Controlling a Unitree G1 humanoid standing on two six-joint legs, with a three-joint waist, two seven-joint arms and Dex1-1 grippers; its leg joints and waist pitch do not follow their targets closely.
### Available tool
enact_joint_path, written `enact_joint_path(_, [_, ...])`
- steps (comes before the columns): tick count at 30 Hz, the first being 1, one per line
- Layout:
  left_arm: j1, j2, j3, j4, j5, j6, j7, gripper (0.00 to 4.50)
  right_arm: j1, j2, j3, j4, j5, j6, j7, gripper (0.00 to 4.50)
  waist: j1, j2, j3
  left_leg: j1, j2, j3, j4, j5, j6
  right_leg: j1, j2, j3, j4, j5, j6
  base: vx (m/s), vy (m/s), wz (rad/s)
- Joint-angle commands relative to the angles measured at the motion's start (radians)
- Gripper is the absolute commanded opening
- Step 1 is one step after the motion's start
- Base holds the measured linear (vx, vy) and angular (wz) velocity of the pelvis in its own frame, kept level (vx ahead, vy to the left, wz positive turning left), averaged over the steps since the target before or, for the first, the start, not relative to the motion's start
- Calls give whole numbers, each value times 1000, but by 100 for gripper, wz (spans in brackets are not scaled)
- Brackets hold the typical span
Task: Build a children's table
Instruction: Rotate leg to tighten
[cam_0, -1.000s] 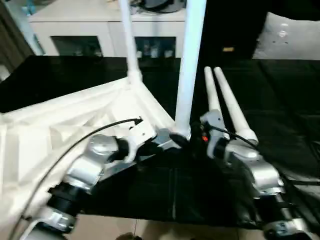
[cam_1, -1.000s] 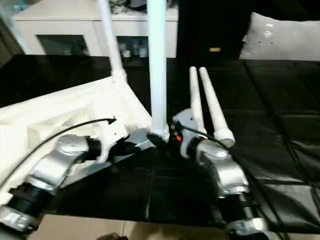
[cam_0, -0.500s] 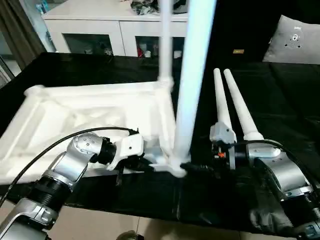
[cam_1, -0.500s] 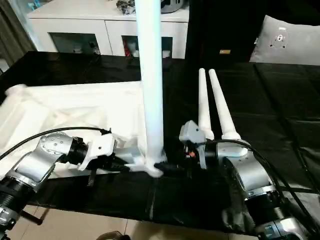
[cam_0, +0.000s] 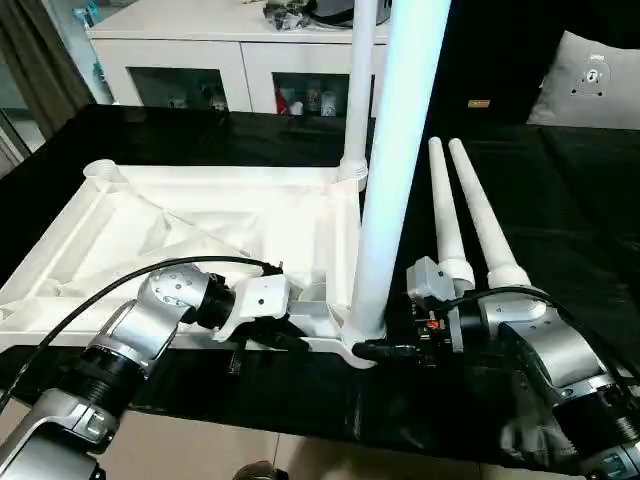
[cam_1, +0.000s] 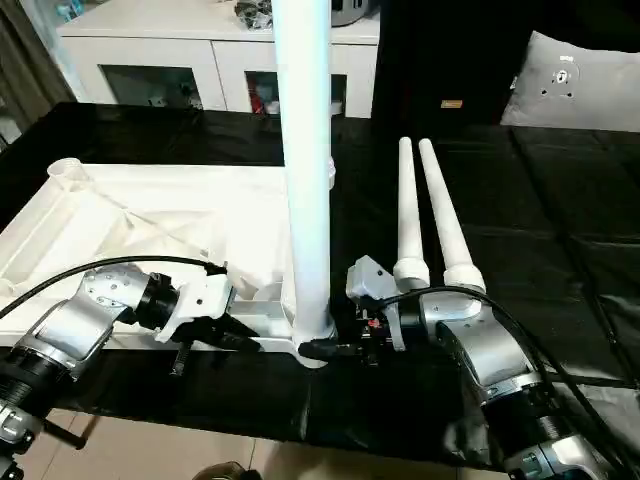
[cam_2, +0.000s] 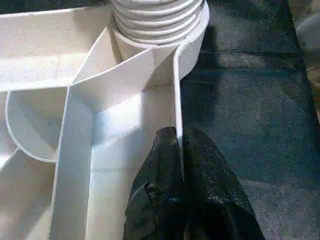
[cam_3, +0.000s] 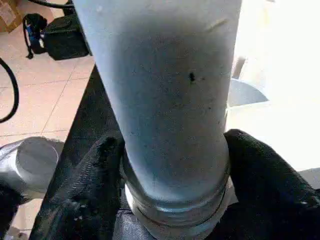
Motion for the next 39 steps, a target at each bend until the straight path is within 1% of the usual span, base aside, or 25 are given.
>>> enact_joint_path(1, [-26,5,1,-6,-8,-22,-14,0,-4,0,6,-17,14,11,17,282,-3,-9,-69,17,53,-15,-66,-184,52,48,-80,43,-70,-207,-219,0,0,0])
enact_joint_path(5, [-17,1,15,-14,-22,-6,-9,0,7,14,-6,-31,38,38,12,272,-2,-9,-70,18,53,-15,-66,-185,50,49,-79,43,-70,-205,-219,0,0,0])
enact_joint_path(7, [5,-14,35,-55,-41,51,27,0,23,40,-23,-54,61,74,-29,272,-2,-6,-70,17,54,-15,-66,-181,51,49,-80,44,-67,-196,-222,0,0,0])
enact_joint_path(8, [5,-14,35,-55,-41,51,27,0,23,40,-23,-54,61,74,-29,272,-2,-7,-70,17,55,-16,-67,-178,50,48,-80,43,-68,-190,-224,0,0,0])
enact_joint_path(10, [16,-30,49,-85,-47,102,68,0,29,62,-31,-64,64,108,-75,270,-5,-7,-69,17,54,-16,-68,-186,47,48,-78,42,-69,-202,-222,0,0,0])
enact_joint_path(11, [26,-53,62,-116,-52,154,115,0,26,94,-38,-51,47,133,-145,269,-6,-7,-68,18,55,-17,-70,-195,42,48,-79,42,-70,-214,-221,0,0,0])
enact_joint_path(12, [36,-80,75,-150,-55,214,168,0,23,131,-45,-33,22,144,-226,269,-13,-7,-64,18,54,-17,-73,-211,25,46,-80,44,-71,-252,-218,0,0,0])
enact_joint_path(13, [41,-98,82,-171,-56,253,202,0,20,155,-49,-19,4,150,-279,269,-16,-6,-62,18,50,-18,-73,-223,20,44,-80,42,-76,-283,-212,0,0,0])
enact_joint_path(14, [50,-138,90,-209,-56,317,263,0,14,202,-57,10,-24,155,-367,269,-23,-9,-62,17,47,-21,-75,-234,8,48,-82,41,-80,-325,-194,0,0,0])
enact_joint_path(15, [53,-155,93,-223,-55,341,289,0,12,220,-61,20,-33,157,-400,268,-31,-10,-63,14,48,-22,-76,-228,2,52,-82,41,-77,-322,-189,0,0,0])
enact_joint_path(16, [54,-180,93,-238,-48,366,325,0,8,247,-69,36,-40,162,-445,268,-41,-10,-61,12,45,-22,-77,-229,-1,50,-80,39,-81,-331,-184,0,0,0])
enact_joint_path(17, [57,-209,92,-254,-37,392,367,0,3,274,-76,51,-51,163,-493,268,-44,-10,-63,16,45,-22,-75,-229,-2,49,-81,41,-82,-329,-183,0,0,0])
enact_joint_path(18, [58,-239,90,-264,-22,411,408,0,-2,298,-83,66,-63,165,-541,268,-55,-11,-63,11,43,-22,-74,-218,3,51,-80,40,-83,-309,-188,0,0,0])
enact_joint_path(19, [58,-268,88,-271,-9,425,443,0,-8,317,-88,77,-74,170,-583,267,-60,-12,-63,14,41,-18,-69,-203,15,49,-77,42,-86,-293,-189,0,0,0])
enact_joint_path(21, [57,-293,88,-272,4,434,475,0,-14,332,-92,86,-81,176,-616,267,-59,-10,-65,14,40,-17,-67,-194,25,48,-76,43,-87,-286,-187,0,0,0])
enact_joint_path(22, [51,-333,85,-271,24,443,534,0,-21,354,-97,93,-96,176,-658,267,-55,-8,-65,15,41,-17,-67,-187,33,47,-75,42,-88,-285,-181,0,0,0])
enact_joint_path(23, [49,-343,84,-271,29,446,550,0,-23,361,-100,95,-100,174,-669,267,-55,-8,-65,15,41,-17,-67,-187,33,47,-75,42,-88,-285,-181,0,0,0])
enact_joint_path(24, [46,-355,83,-275,33,454,571,0,-26,372,-110,100,-103,166,-685,302,-53,-8,-64,15,41,-17,-68,-195,32,47,-75,41,-90,-293,-177,0,0,0])
enact_joint_path(25, [42,-360,84,-275,34,457,580,0,-27,375,-121,102,-101,160,-691,337,-51,-6,-65,14,43,-20,-70,-200,29,48,-74,40,-89,-291,-170,0,0,0])
enact_joint_path(27, [36,-358,84,-275,38,460,585,0,-26,375,-136,103,-97,151,-692,344,-51,-6,-66,15,44,-20,-71,-205,30,47,-74,40,-88,-280,-171,0,0,0])
enact_joint_path(29, [33,-343,85,-271,44,458,587,0,-22,369,-149,97,-89,142,-688,373,-51,-5,-67,14,45,-21,-71,-203,31,49,-74,41,-85,-247,-176,0,0,0])
enact_joint_path(32, [37,-318,92,-271,49,455,577,0,-13,351,-162,78,-72,113,-661,386,-51,-3,-68,13,44,-20,-70,-198,37,51,-76,41,-82,-206,-190,0,0,0])
enact_joint_path(33, [41,-305,94,-267,49,444,566,0,-9,338,-166,67,-69,101,-645,393,-51,-3,-68,12,44,-20,-70,-197,38,52,-77,41,-82,-204,-191,0,0,0])
enact_joint_path(34, [43,-292,95,-262,48,431,553,0,-4,322,-166,58,-68,86,-620,418,-50,-4,-67,11,43,-20,-70,-197,41,53,-76,41,-83,-208,-190,0,0,0])
enact_joint_path(39, [50,-219,88,-231,34,365,456,0,8,212,-162,39,-63,-3,-456,443,-46,-3,-66,11,44,-19,-67,-198,53,53,-76,40,-82,-200,-197,0,0,0])
